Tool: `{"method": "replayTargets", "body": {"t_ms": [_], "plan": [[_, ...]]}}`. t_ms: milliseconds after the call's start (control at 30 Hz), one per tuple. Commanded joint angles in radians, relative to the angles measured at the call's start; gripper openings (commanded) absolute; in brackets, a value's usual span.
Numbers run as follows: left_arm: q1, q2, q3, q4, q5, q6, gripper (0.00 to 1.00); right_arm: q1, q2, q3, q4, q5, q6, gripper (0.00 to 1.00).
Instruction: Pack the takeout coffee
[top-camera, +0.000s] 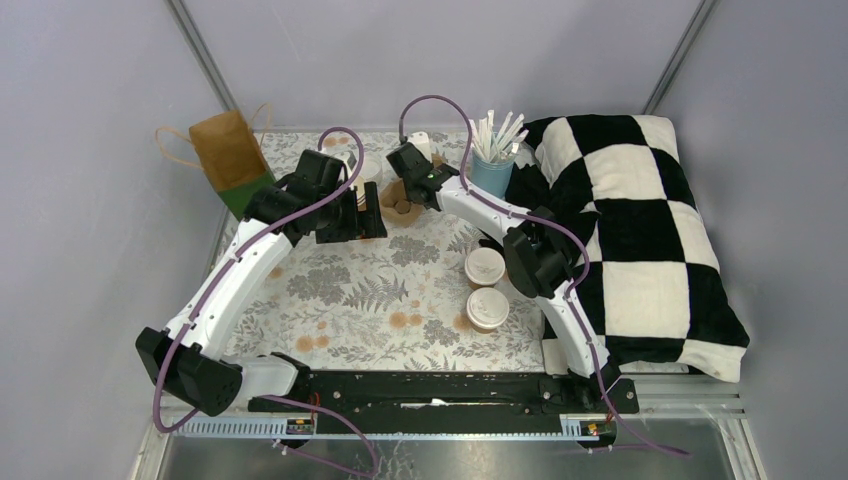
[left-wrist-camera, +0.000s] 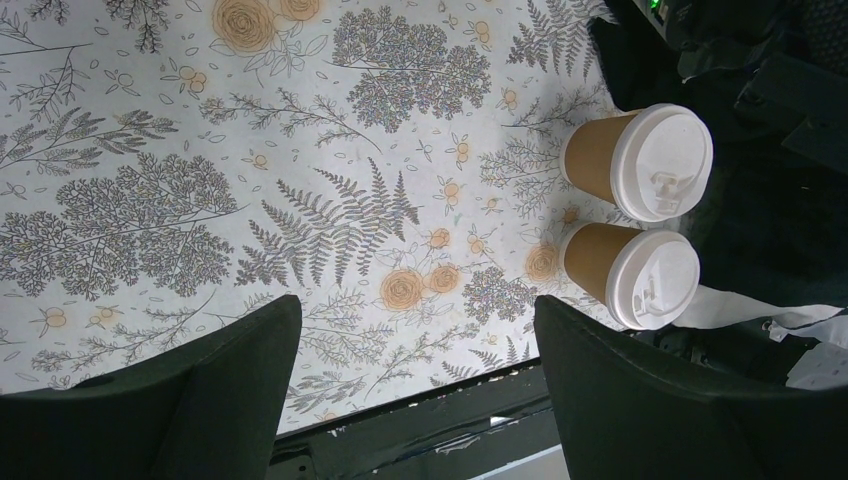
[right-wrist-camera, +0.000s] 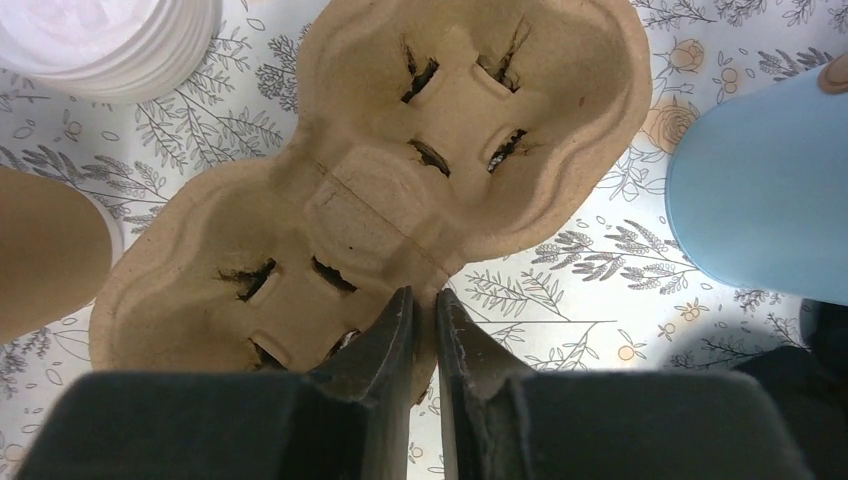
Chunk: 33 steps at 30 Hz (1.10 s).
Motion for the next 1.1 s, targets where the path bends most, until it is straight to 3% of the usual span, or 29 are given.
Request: {"method": "replayTargets", "body": {"t_ms": [0,167,367,467,500,1067], "plan": [[0.005,-0.017,0.018,0.016,0.009,0.016,0.9,0.017,-0.025,0.047,-0.023,0.071,-0.035,0.08],[0.005,-0.018,0.017,0.016,0.015,0.014,0.9,0.018,-0.021,0.052,-0.047,0.071,-0.052,0.14],[0.005,-0.033,0.0,0.016,0.021,0.004,0.9,0.019,-0.016,0.053,-0.06,0.065,-0.088,0.15],[0.005,-0.037,-0.004,0.016,0.023,0.0,0.9,0.019,-0.009,0.059,-0.067,0.059,-0.099,0.33],[0.005,-0.04,-0.004,0.016,0.023,-0.002,0.9,0.017,-0.005,0.061,-0.069,0.054,-0.103,0.34],[0.005,-0.044,-0.005,0.015,0.027,-0.007,0.9,0.017,0.022,0.083,-0.108,0.056,-0.046,0.35]]}}
